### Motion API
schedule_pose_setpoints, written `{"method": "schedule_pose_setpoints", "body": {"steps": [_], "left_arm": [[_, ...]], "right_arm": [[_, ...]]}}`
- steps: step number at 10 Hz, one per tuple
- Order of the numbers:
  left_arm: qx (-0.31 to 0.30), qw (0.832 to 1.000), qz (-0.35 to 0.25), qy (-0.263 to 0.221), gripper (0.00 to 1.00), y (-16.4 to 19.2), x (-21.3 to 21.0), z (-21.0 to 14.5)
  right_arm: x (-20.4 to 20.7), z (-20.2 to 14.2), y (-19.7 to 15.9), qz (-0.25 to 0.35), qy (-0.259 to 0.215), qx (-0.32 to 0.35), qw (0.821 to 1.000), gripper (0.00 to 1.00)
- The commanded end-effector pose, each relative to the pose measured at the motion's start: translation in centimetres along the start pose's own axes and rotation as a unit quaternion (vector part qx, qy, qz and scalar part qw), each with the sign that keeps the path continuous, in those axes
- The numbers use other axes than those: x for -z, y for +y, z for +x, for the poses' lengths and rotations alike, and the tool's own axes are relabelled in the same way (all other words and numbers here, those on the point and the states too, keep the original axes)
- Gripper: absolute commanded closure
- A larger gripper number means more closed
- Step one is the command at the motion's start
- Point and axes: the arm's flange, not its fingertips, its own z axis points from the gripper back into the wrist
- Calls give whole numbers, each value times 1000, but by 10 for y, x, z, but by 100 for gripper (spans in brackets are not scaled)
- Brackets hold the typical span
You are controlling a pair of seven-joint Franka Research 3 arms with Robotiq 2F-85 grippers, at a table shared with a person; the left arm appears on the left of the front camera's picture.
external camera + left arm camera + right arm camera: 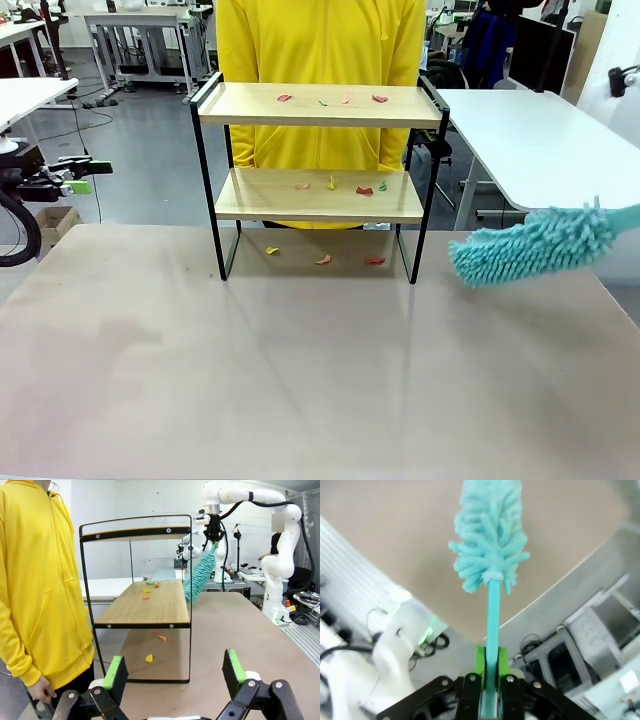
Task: Clean the shelf.
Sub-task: Clean the specific section of the Shelf indicated by the human with the Duster.
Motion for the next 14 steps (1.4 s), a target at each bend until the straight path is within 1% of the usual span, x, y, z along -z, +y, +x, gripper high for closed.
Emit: {"method": "schedule_pose_setpoints", "body": {"steps": [1, 3, 5, 6, 7, 8, 9, 14], "left_arm": [[5, 1000, 1, -1, 0, -1, 0, 3], [5, 1000, 1, -1, 0, -1, 0, 3], [5, 1000, 1, -1, 0, -1, 0, 3], [5, 1000, 1, -1, 0, -1, 0, 3], [5, 1000, 1, -1, 0, -1, 0, 3], [5, 1000, 1, -1, 0, -1, 0, 3], [5, 1000, 1, -1, 0, -1, 0, 3], [5, 1000, 1, -1, 0, -1, 0, 3]], "right_arm": [[5, -3, 24, 36, 36, -112, 992, 87], [23, 14, 62, 64, 47, -206, 975, 87], [37, 33, 89, 77, 45, -260, 961, 87], [44, 41, 94, 77, 44, -276, 957, 87], [47, 46, 96, 87, 38, -287, 953, 87], [44, 48, 91, 119, 25, -282, 952, 87], [44, 45, 104, 79, 54, -268, 959, 87], [44, 45, 104, 79, 54, -268, 959, 87]]}}
